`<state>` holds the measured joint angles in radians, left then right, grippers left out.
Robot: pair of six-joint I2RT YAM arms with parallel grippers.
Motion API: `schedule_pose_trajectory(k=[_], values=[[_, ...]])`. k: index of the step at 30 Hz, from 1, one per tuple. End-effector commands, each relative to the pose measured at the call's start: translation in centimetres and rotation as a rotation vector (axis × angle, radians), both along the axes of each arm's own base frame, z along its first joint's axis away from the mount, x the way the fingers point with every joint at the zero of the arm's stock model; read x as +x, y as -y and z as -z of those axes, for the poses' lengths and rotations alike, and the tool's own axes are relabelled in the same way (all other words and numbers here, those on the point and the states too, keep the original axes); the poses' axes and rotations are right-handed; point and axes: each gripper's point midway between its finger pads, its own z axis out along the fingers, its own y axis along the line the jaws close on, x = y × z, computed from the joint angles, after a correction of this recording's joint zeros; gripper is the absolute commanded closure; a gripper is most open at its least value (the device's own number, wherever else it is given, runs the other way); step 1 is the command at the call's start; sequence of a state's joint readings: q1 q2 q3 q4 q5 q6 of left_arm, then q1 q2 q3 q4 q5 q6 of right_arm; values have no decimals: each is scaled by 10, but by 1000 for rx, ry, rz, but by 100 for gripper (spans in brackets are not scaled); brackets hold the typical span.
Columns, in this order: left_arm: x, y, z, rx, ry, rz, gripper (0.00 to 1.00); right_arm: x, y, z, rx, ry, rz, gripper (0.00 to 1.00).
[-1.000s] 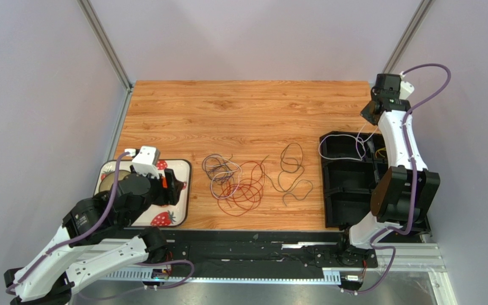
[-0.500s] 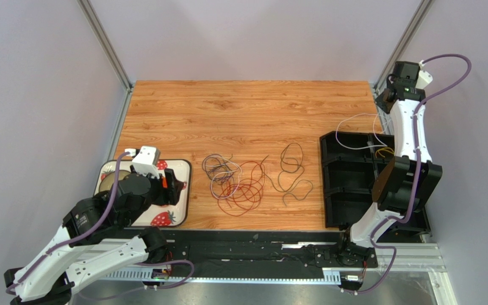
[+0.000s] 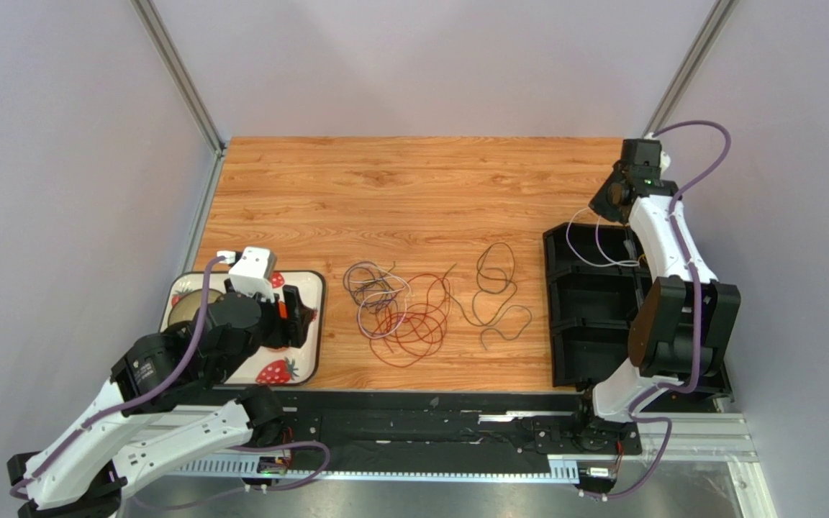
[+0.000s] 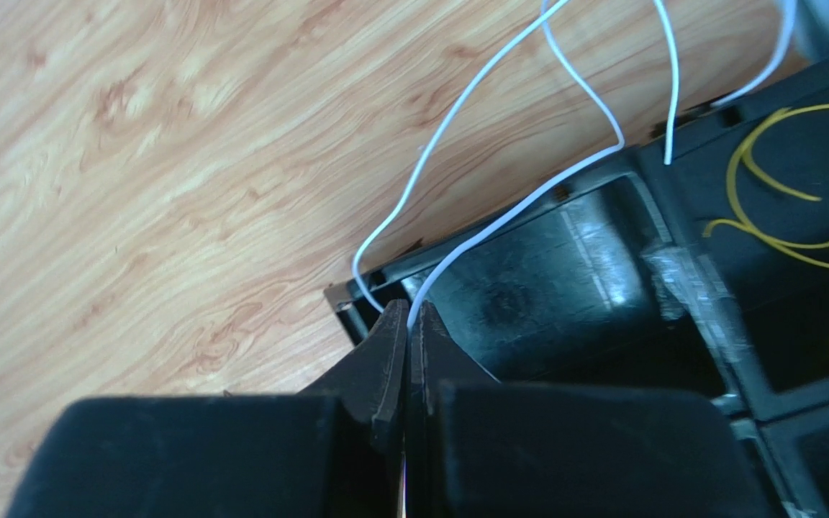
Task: Untangle the cables
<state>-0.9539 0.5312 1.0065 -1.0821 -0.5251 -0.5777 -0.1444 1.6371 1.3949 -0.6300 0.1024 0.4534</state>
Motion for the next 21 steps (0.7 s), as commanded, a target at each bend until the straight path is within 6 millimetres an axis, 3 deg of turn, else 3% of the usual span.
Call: schedule_pose_trajectory(k=[1,4,12,15,17,18,21], values=[[0,-1,-4,-24,18,-4,25,9,-16,9,-26,38,-65,100],[-1,0,-5,-32,23,3,25,7,-21,33,-33,-13,-67,100],[-3,-5,-9,-60,42,-2,25,-13,-35,56,25,-33,-3,100],[-4,-5,-10,-71,50,4,25,-24,-37,75,24,-75,0,99],[-5,-5,-11,-76,52,7,25,-21,-38,74,17,-89,-26,89],[-5,-5,-11,-77,52,9,25,-22,-38,73,12,-102,-31,74],[-5,-5,-11,-75,51,7,25,-15,-33,44,-21,-45,-35,56]])
